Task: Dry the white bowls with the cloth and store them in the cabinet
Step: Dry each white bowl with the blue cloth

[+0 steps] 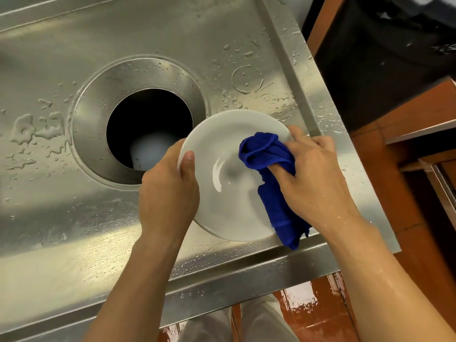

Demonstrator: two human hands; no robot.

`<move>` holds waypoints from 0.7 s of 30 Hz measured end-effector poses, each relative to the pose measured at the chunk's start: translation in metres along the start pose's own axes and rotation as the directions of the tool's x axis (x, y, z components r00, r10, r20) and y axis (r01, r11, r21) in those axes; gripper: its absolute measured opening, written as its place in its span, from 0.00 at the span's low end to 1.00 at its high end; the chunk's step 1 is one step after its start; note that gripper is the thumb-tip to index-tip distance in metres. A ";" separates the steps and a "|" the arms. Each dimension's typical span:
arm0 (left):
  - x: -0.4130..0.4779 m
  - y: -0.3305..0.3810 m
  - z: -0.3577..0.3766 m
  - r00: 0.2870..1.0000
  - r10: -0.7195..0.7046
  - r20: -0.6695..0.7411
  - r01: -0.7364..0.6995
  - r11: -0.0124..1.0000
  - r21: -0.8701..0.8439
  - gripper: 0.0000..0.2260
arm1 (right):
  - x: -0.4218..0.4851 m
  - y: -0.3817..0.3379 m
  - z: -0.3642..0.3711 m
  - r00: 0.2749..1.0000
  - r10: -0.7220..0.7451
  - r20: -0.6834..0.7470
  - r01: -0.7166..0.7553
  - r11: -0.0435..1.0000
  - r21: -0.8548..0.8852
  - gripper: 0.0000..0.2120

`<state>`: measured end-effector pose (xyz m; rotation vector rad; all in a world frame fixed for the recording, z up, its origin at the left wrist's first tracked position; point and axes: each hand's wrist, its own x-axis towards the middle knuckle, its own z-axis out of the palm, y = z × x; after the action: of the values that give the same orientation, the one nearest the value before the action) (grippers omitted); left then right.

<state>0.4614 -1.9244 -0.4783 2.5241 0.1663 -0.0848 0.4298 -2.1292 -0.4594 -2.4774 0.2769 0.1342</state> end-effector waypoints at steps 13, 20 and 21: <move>0.002 -0.014 0.003 0.994 0.042 0.099 -0.041 0.999 -0.011 0.19 | -0.001 0.004 -0.002 1.000 0.006 0.021 -0.008 0.995 0.099 0.06; -0.006 -0.006 -0.012 0.976 0.040 0.214 -0.053 0.997 0.057 0.22 | -0.013 0.005 -0.022 0.995 0.058 0.083 -0.073 0.980 0.187 0.09; -0.001 -0.002 -0.015 0.981 0.047 0.191 -0.056 0.997 0.043 0.23 | -0.012 0.002 -0.028 0.995 0.076 0.067 -0.089 0.972 0.218 0.09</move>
<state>0.4600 -1.9142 -0.4671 2.5494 0.0219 -0.3107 0.4188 -2.1463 -0.4367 -2.2382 0.3507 0.1995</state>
